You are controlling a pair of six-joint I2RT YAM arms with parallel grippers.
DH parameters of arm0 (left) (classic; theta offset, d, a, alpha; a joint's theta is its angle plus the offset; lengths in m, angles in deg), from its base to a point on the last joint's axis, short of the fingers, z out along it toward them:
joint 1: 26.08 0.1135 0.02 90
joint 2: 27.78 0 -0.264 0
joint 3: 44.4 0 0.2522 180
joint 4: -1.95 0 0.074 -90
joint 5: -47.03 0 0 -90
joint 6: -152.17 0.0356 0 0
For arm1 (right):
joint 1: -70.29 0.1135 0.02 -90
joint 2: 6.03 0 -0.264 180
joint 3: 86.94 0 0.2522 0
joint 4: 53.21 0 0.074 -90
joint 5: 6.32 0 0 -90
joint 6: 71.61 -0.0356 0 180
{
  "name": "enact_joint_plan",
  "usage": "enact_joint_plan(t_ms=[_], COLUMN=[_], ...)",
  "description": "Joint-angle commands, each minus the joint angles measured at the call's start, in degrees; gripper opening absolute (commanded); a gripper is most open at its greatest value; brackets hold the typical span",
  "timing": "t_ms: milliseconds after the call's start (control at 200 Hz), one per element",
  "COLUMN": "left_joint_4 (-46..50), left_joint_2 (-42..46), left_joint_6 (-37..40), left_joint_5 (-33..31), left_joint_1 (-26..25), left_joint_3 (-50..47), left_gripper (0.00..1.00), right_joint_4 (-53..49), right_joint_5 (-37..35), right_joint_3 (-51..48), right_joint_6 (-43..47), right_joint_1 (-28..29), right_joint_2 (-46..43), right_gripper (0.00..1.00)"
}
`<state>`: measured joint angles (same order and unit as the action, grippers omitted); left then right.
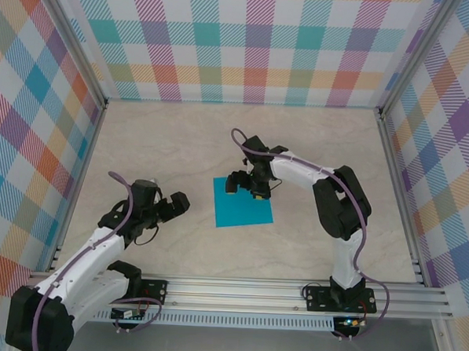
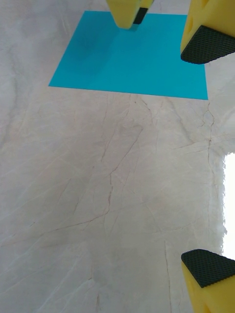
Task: Fold a paper plane with a square sheet of paper (pick it up from the middle)
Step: Move the square sheet of paper to the center of the table.
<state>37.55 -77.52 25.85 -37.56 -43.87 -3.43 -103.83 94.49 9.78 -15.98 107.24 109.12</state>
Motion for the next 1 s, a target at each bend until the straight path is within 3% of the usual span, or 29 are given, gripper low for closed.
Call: enact_joint_plan(t_ms=[0,160,320,670,995], left_joint_4=[-1.44,-2.79,-3.73,-4.76,-5.48], left_joint_2=[-1.3,-2.41,-3.83,-5.34,-10.19], left_joint_6=[1.26,1.03,0.97,1.19,2.67], left_joint_5=[2.75,4.25,6.04,5.34,7.94], left_joint_1=[0.64,0.64,0.47,-0.24,-0.43], left_joint_3=[2.37,2.2,1.55,1.33,3.98], left_gripper=[1.0,1.0,1.0,1.0,1.0], right_joint_4=[1.25,8.66,8.43,-14.95,-17.54], right_joint_5=[-0.96,1.67,1.1,-19.65,-19.67], right_joint_3=[-3.82,-15.07,-16.41,3.63,11.25], right_joint_6=[-5.93,-11.99,-10.31,-5.2,-7.74], right_joint_1=[0.18,1.16,3.24,7.91,8.58], right_joint_2=[-0.75,-4.58,-7.0,-1.58,5.36], right_gripper=[0.91,0.91,0.91,0.96,1.0])
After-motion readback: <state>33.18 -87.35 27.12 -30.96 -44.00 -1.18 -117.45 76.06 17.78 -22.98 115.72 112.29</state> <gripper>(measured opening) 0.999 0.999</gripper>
